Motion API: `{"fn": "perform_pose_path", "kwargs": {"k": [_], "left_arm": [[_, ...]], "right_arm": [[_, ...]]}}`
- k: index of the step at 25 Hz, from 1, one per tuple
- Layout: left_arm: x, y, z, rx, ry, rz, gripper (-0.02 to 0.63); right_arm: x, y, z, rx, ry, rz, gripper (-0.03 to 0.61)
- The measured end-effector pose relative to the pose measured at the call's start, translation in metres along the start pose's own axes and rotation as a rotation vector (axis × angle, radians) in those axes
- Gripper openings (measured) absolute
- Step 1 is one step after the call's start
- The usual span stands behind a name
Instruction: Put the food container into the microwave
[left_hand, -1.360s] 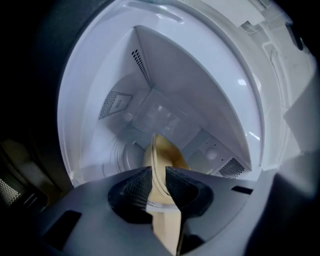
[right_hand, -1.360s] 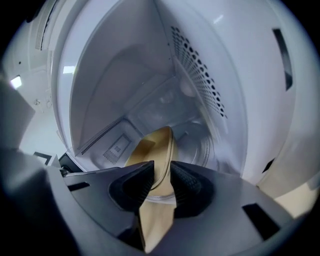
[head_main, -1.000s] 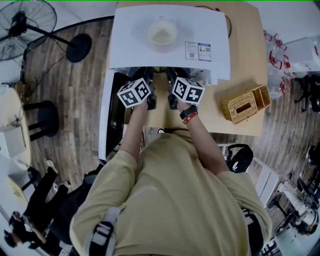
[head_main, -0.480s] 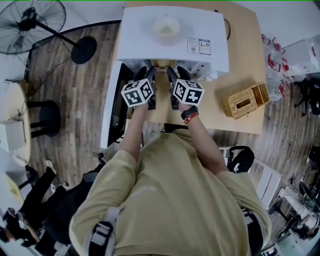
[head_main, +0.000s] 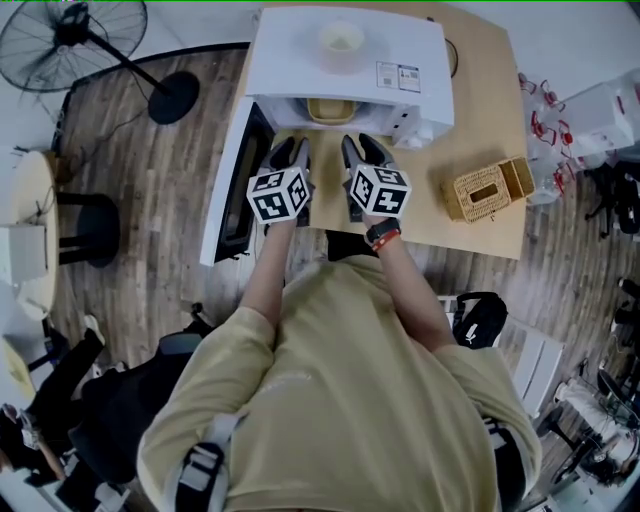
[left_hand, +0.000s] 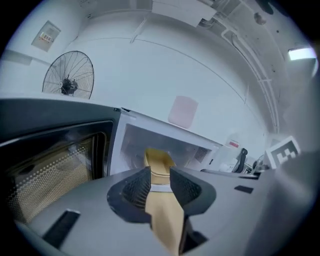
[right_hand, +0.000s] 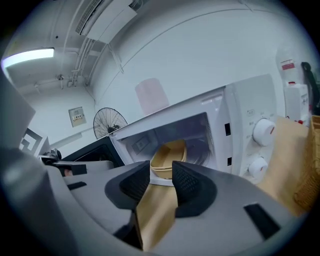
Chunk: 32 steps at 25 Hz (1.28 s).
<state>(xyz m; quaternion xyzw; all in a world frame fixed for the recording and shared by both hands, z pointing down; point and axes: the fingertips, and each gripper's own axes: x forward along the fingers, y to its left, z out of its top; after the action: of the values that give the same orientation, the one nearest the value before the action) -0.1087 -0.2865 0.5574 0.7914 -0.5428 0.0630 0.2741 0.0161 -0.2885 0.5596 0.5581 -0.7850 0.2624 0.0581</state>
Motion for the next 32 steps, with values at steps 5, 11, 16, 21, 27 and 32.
{"fn": "perform_pose_path", "kwargs": {"k": [5, 11, 16, 21, 27, 32], "left_arm": [[-0.026, -0.009, -0.010, 0.023, -0.029, 0.006, 0.110], [-0.046, -0.020, -0.021, 0.062, -0.038, -0.003, 0.081], [-0.060, -0.030, -0.027, 0.105, -0.044, -0.009, 0.056], [-0.071, -0.036, -0.037, 0.123, -0.041, -0.014, 0.032], [-0.078, -0.043, -0.051, 0.133, -0.025, -0.025, 0.026], [-0.082, -0.048, -0.056, 0.119, -0.023, -0.021, 0.021]], "right_arm": [[-0.027, 0.011, -0.006, -0.038, -0.020, 0.003, 0.127], [-0.050, 0.013, -0.018, -0.067, -0.019, -0.013, 0.090], [-0.068, 0.019, -0.019, -0.081, -0.047, -0.020, 0.064], [-0.083, 0.024, -0.025, -0.103, -0.056, -0.024, 0.038], [-0.098, 0.029, -0.039, -0.111, -0.055, -0.022, 0.034], [-0.107, 0.032, -0.045, -0.122, -0.058, -0.020, 0.034]]}}
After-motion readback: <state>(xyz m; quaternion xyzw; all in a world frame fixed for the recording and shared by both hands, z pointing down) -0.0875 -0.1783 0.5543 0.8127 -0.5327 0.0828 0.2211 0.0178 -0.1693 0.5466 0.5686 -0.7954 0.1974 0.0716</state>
